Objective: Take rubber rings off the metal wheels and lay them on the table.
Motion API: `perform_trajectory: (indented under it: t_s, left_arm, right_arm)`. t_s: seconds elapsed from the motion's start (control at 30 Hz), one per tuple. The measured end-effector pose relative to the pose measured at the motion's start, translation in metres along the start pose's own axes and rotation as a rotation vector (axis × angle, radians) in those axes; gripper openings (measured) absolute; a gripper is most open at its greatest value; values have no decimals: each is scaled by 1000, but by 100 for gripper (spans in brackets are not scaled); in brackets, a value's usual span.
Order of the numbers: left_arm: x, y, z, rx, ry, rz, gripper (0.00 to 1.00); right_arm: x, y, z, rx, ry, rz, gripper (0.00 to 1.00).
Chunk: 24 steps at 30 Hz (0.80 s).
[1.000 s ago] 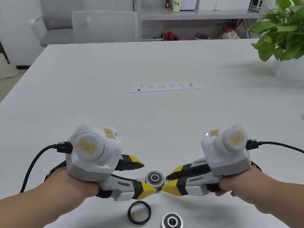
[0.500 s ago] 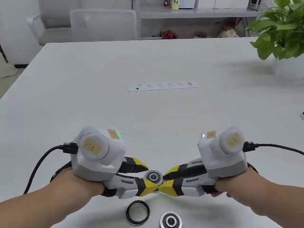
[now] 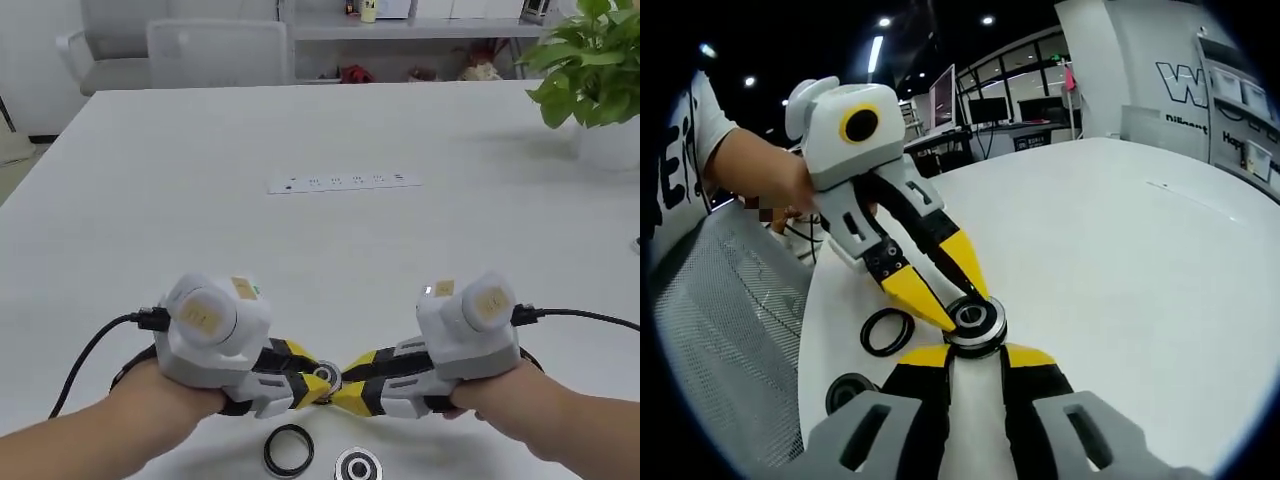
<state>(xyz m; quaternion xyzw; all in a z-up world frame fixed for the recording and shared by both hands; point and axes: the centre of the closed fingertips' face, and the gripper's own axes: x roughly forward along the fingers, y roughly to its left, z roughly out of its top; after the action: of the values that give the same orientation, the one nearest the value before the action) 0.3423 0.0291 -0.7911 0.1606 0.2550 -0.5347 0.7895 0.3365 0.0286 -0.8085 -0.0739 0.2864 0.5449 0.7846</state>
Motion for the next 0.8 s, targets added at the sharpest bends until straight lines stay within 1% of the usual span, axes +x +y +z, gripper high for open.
perform_trajectory:
  t_s: [0.17, 0.27, 0.33, 0.4, 0.53, 0.6, 0.67, 0.73, 0.77, 0.8]
  left_arm:
    - [1, 1, -1, -5, -6, 16, 14]
    - [1, 1, -1, -18, -10, 18, 14]
    - [0, 1, -1, -14, -11, 18, 14]
    - [0, 0, -1, -16, -12, 20, 14]
    - [0, 0, -1, -16, -13, 30, 14]
    - [0, 0, -1, -18, -15, 34, 14]
    - [0, 1, -1, -3, -10, 37, 13]
    - [0, 1, -2, -6, -9, 40, 13]
    - [0, 1, -2, -6, -9, 41, 13]
    - [0, 2, -2, -7, -9, 42, 13]
  right_arm:
    - [-1, 0, 0, 7, -10, -9, 16]
    - [-1, 0, -1, 8, -1, -10, 15]
    - [-1, -1, -2, -2, 7, -13, 11]
    - [-2, -2, -3, 18, 0, -11, 10]
    - [-2, -1, -3, 10, 0, -13, 9]
    - [-2, -1, -3, 16, -4, -14, 9]
    - [-2, -2, -3, 26, -8, -14, 9]
    - [-2, -1, -3, 28, -9, -13, 8]
    - [-2, -1, -3, 28, -7, -13, 8]
    - [-3, -1, -4, 30, 2, -17, 4]
